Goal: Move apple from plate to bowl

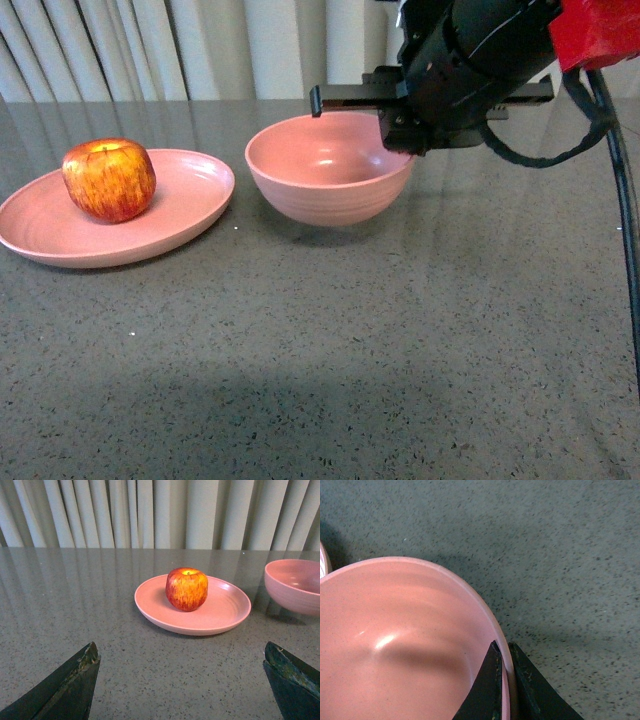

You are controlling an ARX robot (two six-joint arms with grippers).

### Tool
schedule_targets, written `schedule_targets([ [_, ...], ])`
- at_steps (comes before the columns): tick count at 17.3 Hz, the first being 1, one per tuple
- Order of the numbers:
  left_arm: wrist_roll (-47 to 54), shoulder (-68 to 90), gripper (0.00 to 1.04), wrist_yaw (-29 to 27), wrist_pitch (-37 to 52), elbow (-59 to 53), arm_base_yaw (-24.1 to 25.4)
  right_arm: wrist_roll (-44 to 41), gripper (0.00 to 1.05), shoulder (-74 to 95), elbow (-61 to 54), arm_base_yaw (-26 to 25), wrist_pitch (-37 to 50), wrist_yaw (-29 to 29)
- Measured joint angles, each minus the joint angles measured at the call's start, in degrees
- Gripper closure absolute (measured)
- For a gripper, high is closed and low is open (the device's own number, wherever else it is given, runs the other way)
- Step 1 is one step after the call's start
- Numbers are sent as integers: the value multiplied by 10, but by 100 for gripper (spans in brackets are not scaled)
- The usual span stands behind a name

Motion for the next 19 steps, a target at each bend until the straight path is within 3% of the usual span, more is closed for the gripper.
schedule_targets([
  [13, 0, 0, 7, 0, 0, 0, 0, 19, 102, 47, 46, 17, -34, 2],
  [19, 0, 0, 7, 0, 0, 0, 0, 26, 43, 4, 29, 13, -26, -11],
])
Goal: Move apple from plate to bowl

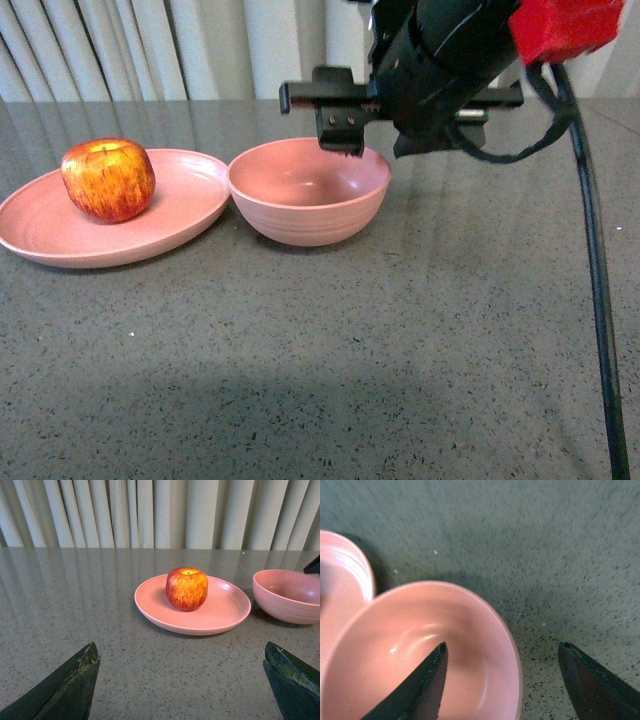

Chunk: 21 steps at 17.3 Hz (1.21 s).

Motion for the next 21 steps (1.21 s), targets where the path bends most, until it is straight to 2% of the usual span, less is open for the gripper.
schedule_targets([
  [4, 0, 0, 7, 0, 0, 0, 0, 12, 4, -139, -80, -35, 81, -37],
  [5, 0, 0, 7, 0, 0, 0, 0, 13, 7, -182, -120, -51, 112, -45],
  [9, 0, 0, 7, 0, 0, 0, 0, 17, 7, -409, -338, -127, 232, -61],
  [12, 0, 0, 7, 0, 0, 0, 0, 17, 7, -603, -513, -165, 273, -32],
  [13, 0, 0, 7, 0, 0, 0, 0, -12, 13, -658, -562, -164, 288, 13],
  [14, 0, 0, 7, 0, 0, 0, 0, -60, 26, -732, -621, -179, 278, 30],
  [15, 0, 0, 7, 0, 0, 0, 0, -87, 37, -796, -674, -202, 255, 21],
  [16, 0, 0, 7, 0, 0, 0, 0, -103, 50, -869, -727, -250, 218, -26],
  [17, 0, 0, 7, 0, 0, 0, 0, -110, 61, -930, -759, -269, 178, -32],
  [18, 0, 0, 7, 0, 0, 0, 0, -114, 72, -1001, -782, -269, 125, -40],
  [20, 0, 0, 7, 0, 0, 0, 0, -120, 96, -1072, -797, -265, 128, -43],
  [21, 0, 0, 7, 0, 0, 0, 0, -122, 103, -1073, -801, -265, 126, -43],
])
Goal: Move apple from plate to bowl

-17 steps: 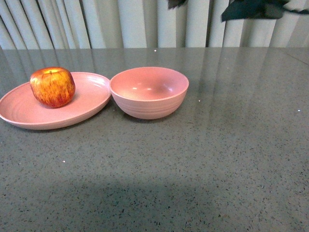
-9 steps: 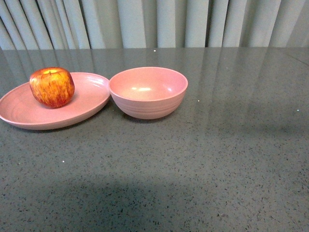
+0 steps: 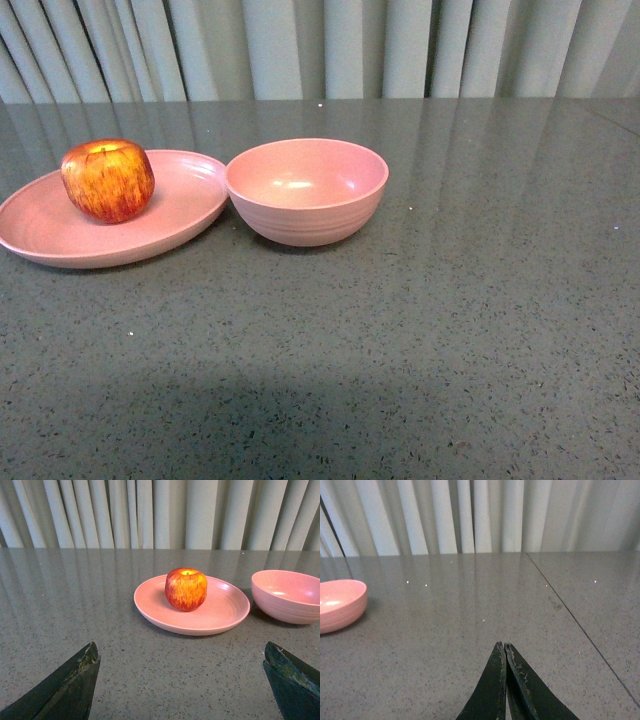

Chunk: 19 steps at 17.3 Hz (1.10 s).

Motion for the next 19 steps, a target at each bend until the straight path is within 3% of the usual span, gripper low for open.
schedule_targets([
  [15, 0, 0, 7, 0, 0, 0, 0, -3, 102, -47, -54, 0, 5, 0],
  [19, 0, 0, 7, 0, 0, 0, 0, -3, 57, -47, -54, 0, 5, 0],
])
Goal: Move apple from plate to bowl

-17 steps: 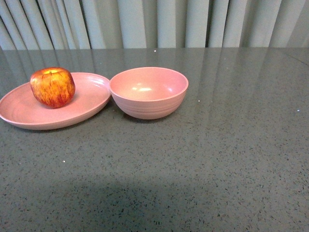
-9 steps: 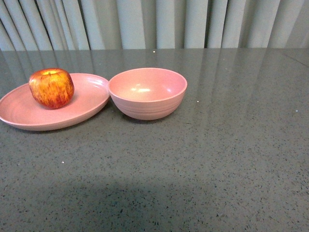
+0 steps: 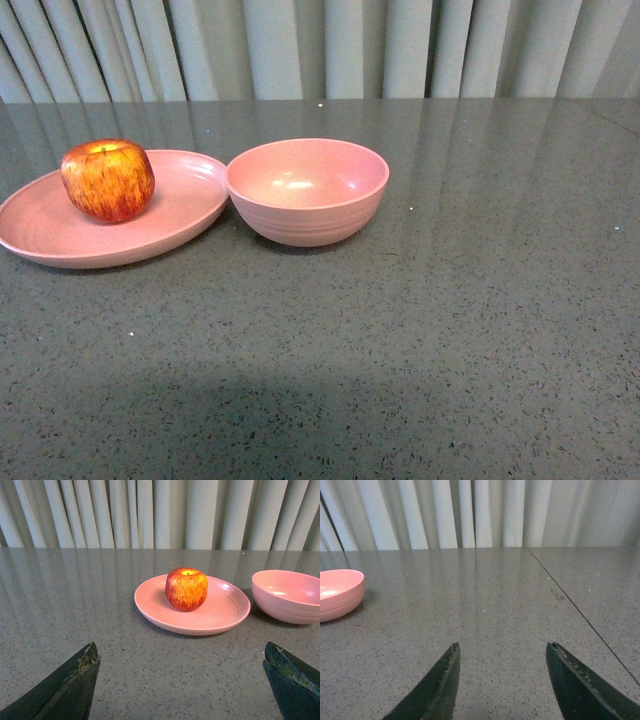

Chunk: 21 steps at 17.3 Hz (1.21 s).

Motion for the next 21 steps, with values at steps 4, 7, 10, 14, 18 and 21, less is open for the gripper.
schedule_targets([
  [4, 0, 0, 7, 0, 0, 0, 0, 0, 11, 0, 0, 0, 0, 0],
  [7, 0, 0, 7, 0, 0, 0, 0, 0, 6, 0, 0, 0, 0, 0],
  [10, 0, 0, 7, 0, 0, 0, 0, 0, 7, 0, 0, 0, 0, 0],
  [14, 0, 0, 7, 0, 0, 0, 0, 0, 7, 0, 0, 0, 0, 0],
  [18, -56, 107, 7, -137, -149, 75, -78, 0, 7, 0, 0, 0, 1, 0],
  [21, -65, 141, 7, -129, -90, 121, -74, 0, 7, 0, 0, 0, 0, 0],
])
